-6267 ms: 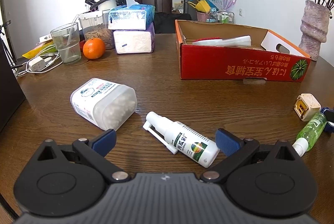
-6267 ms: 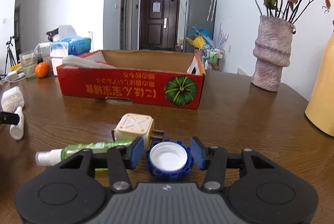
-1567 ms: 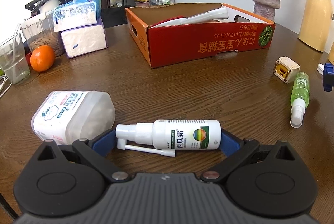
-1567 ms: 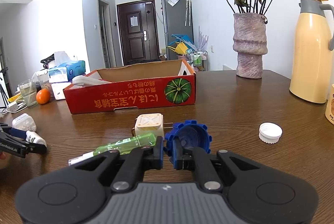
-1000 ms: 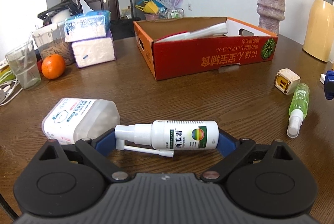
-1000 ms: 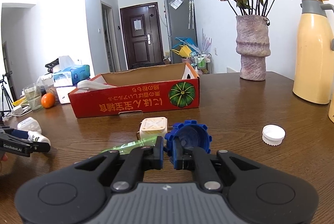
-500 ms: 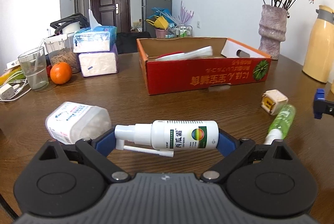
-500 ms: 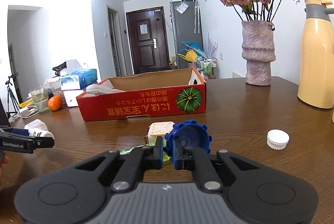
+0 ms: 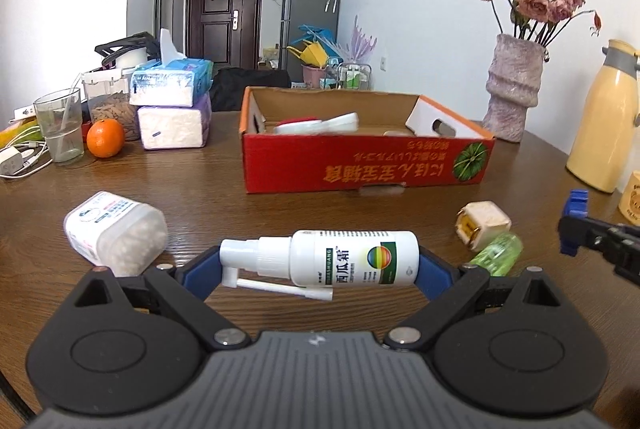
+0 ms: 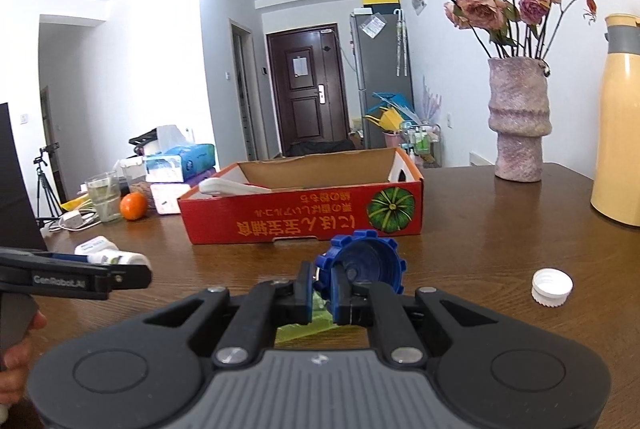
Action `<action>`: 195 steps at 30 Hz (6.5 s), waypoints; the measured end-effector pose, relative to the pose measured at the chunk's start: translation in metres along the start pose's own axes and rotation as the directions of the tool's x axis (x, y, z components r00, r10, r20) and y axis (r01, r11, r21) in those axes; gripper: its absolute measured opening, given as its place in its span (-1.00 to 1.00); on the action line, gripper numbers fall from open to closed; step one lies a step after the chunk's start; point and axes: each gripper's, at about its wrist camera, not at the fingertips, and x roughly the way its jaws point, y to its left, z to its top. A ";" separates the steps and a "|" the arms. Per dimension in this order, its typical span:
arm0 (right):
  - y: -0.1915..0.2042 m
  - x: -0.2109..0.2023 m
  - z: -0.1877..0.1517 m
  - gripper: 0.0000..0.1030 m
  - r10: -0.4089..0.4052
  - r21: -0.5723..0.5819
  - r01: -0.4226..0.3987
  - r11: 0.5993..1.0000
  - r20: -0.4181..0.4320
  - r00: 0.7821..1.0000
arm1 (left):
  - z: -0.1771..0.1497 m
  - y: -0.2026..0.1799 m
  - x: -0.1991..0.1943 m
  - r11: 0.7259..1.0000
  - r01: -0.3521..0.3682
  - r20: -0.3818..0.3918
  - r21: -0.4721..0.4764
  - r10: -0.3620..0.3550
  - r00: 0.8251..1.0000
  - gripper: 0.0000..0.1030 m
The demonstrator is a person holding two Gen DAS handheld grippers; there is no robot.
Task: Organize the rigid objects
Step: 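Carry the spray bottle with the left gripper over the box while the right carries the blue cap, then lower the spray bottle and blue cap into the red box and open both grippers, then withdraw both grippers from the box back over the table, then grasp the white bottle lid on the table with the right gripper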
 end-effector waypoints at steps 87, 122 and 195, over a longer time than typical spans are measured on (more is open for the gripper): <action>-0.030 0.211 0.113 -0.84 0.020 -0.045 -0.018 0.999 0.037 0.999 | 0.160 -0.048 0.174 0.972 -0.211 0.047 -0.099 0.217 0.975 0.91; -0.034 0.223 0.121 1.00 -0.073 -0.064 0.070 0.995 -0.032 0.997 | 0.165 -0.043 0.180 0.968 -0.223 -0.002 -0.116 0.224 0.975 1.00; -0.091 -0.012 -0.010 1.00 -0.285 -0.094 0.276 0.957 -0.107 0.953 | 0.016 -0.101 0.014 0.972 -0.203 -0.071 -0.115 0.196 0.978 1.00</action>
